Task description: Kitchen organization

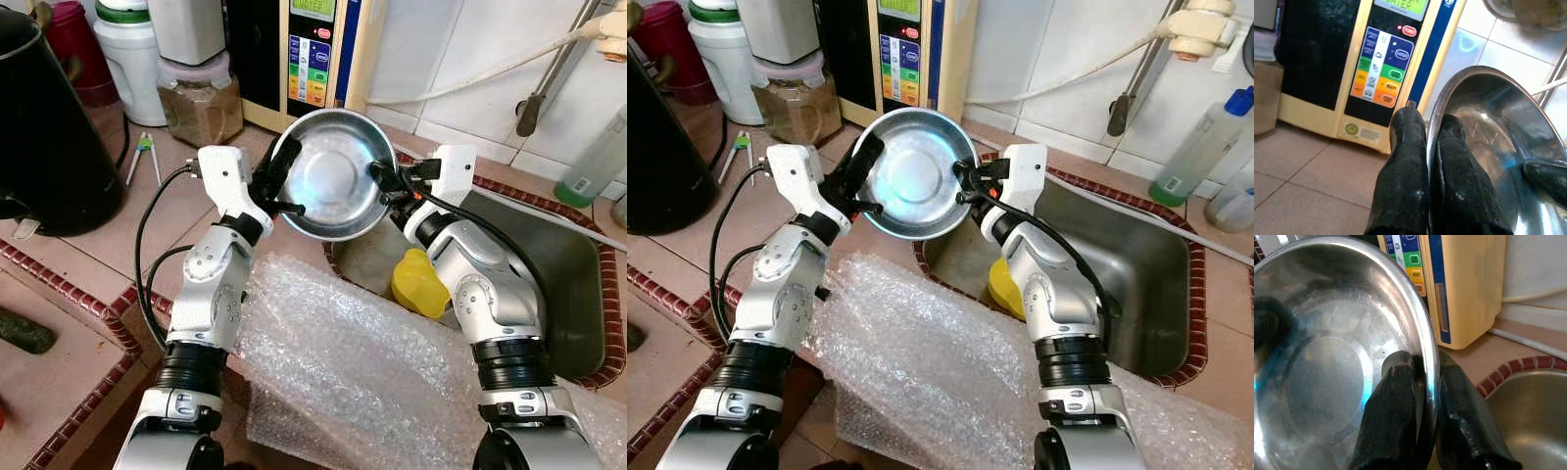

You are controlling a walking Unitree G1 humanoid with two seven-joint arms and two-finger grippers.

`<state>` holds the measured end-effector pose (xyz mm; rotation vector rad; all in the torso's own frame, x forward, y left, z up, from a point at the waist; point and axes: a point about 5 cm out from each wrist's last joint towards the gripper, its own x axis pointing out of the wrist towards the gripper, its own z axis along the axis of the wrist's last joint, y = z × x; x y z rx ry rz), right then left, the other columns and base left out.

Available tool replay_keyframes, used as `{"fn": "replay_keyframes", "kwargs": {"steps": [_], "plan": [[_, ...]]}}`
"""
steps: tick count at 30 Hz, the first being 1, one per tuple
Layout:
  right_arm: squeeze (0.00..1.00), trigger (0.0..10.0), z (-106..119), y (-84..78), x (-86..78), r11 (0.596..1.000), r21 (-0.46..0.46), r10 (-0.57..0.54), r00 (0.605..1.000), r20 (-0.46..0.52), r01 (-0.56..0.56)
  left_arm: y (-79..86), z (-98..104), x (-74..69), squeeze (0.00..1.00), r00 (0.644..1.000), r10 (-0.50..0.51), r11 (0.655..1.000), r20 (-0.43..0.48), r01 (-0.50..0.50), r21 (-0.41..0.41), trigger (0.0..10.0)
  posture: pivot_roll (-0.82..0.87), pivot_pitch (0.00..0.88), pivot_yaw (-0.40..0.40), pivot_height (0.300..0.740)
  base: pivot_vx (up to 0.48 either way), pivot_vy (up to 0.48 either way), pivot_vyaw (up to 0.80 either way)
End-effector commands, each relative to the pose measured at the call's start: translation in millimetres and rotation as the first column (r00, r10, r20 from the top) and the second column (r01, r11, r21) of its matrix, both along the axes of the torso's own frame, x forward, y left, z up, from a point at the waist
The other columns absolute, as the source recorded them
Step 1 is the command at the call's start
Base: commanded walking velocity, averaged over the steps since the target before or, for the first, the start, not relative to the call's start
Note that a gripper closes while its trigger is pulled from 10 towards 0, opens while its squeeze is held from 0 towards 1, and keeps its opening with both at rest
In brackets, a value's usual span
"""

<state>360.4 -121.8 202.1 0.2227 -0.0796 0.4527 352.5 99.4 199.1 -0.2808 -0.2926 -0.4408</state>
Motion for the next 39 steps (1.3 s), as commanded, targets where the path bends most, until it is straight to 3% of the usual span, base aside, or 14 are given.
{"fn": "replay_keyframes", "kwargs": {"steps": [1, 2, 3, 5, 6, 8, 9, 10, 18, 28, 32, 33, 39], "plan": [[0.0, 0.0, -10.5, -19.7, 2.4, 0.994, -0.039, -0.105, 0.993, -0.052, 0.103, 2.5, 13.7, -4.4, 0.0, 0.997, -0.016, 0.999, 0.072, 0.014, 0.03, 0.0, 0.04, 0.075, -0.065, 0.74, 0.0, 0.0, 0.0], [0.0, 0.0, -10.2, -20.0, 2.6, 0.994, -0.039, -0.108, 0.993, -0.052, 0.106, 2.4, 13.4, -4.5, 0.0, 0.997, -0.018, 0.999, 0.071, 0.016, 0.032, 0.0, 0.04, 0.075, -0.065, 0.74, 0.0, 0.0, 0.0], [0.0, 0.0, -9.2, -20.4, 3.3, 0.993, -0.03, -0.111, 0.992, -0.051, 0.11, 1.7, 12.5, -4.8, 0.0, 0.997, -0.025, 0.999, 0.068, 0.022, 0.042, 2.0, 0.04, 0.072, -0.064, 0.74, 0.0, 0.0, 0.0], [0.0, 0.0, -9.0, -20.4, 3.5, 0.993, -0.028, -0.112, 0.992, -0.052, 0.111, 1.6, 12.2, -4.9, 0.0, 0.997, -0.026, 0.999, 0.067, 0.023, 0.045, 2.0, 0.04, 0.072, -0.064, 0.74, 0.0, 0.0, 0.0], [0.0, 0.0, -8.1, -20.7, 4.2, 0.993, -0.029, -0.113, 0.992, -0.049, 0.112, -0.4, 11.8, -5.3, 0.0, 0.997, -0.039, 0.998, 0.063, 0.036, 0.05, 10.0, 0.05, 0.071, -0.064, 0.74, 0.0, 0.0, 0.0], [0.0, 0.0, -7.6, -20.8, 4.5, 0.993, -0.03, -0.114, 0.992, -0.048, 0.113, -1.2, 11.7, -5.2, 0.0, 0.997, -0.042, 0.998, 0.059, 0.039, 0.051, 10.0, 0.05, 0.069, -0.064, 0.74, 0.0, 0.0, 0.0], [0.0, 0.0, -7.3, -21.2, 4.8, 0.993, -0.031, -0.116, 0.992, -0.047, 0.115, -3.0, 11.5, -5.5, 0.21, 0.997, -0.06, 0.997, 0.053, 0.057, 0.049, 10.0, 0.05, 0.066, -0.062, 0.74, 0.0, 0.0, 0.0], [0.0, 0.0, -6.7, -22.6, 5.2, 0.992, -0.031, -0.124, 0.991, -0.044, 0.122, -6.7, 10.9, -6.4, 1.0, 0.995, -0.098, 0.994, 0.037, 0.095, 0.061, 10.0, 0.05, 0.066, -0.062, 0.74, 0.0, 0.0, 0.0], [0.0, 0.0, -4.8, -29.2, 7.1, 0.985, -0.021, -0.173, 0.984, -0.034, 0.172, -14.7, 12.4, -11.8, 1.0, 0.979, -0.196, 0.973, 0.05, 0.188, 0.132, 10.0, 0.05, 0.066, -0.059, 0.74, 0.0, 0.0, 0.0], [0.0, 0.0, -3.1, -41.4, 10.5, 0.967, -0.016, -0.256, 0.966, -0.026, 0.256, -9.9, 6.5, -15.3, 1.0, 0.973, -0.229, 0.957, 0.007, 0.224, 0.186, 10.0, 0.05, 0.07, -0.056, 0.74, 0.0, 0.0, 0.0], [0.0, 0.0, -2.2, -54.5, 12.0, 0.946, -0.019, -0.325, 0.945, -0.024, 0.324, -9.1, 1.6, -18.0, 1.0, 0.97, -0.241, 0.951, -0.018, 0.239, 0.198, 10.0, 0.05, 0.071, -0.056, 0.74, 0.0, 0.0, 0.0], [0.0, 0.0, -2.6, -66.4, 13.0, 0.924, -0.014, -0.382, 0.923, -0.033, 0.382, -10.1, -2.8, -20.7, 1.0, 0.964, -0.263, 0.94, -0.041, 0.266, 0.214, 10.0, 0.05, 0.074, -0.057, 0.74, 0.0, 0.0, 0.0], [0.0, 0.0, -4.5, -79.0, 12.2, 0.9, -0.04, -0.436, 0.9, -0.031, 0.435, -11.4, -11.4, -23.5, 1.0, 0.957, -0.279, 0.923, -0.079, 0.29, 0.251, 10.0, 0.04, 0.074, -0.058, 0.74, 0.0, 0.0, 0.0]]}}
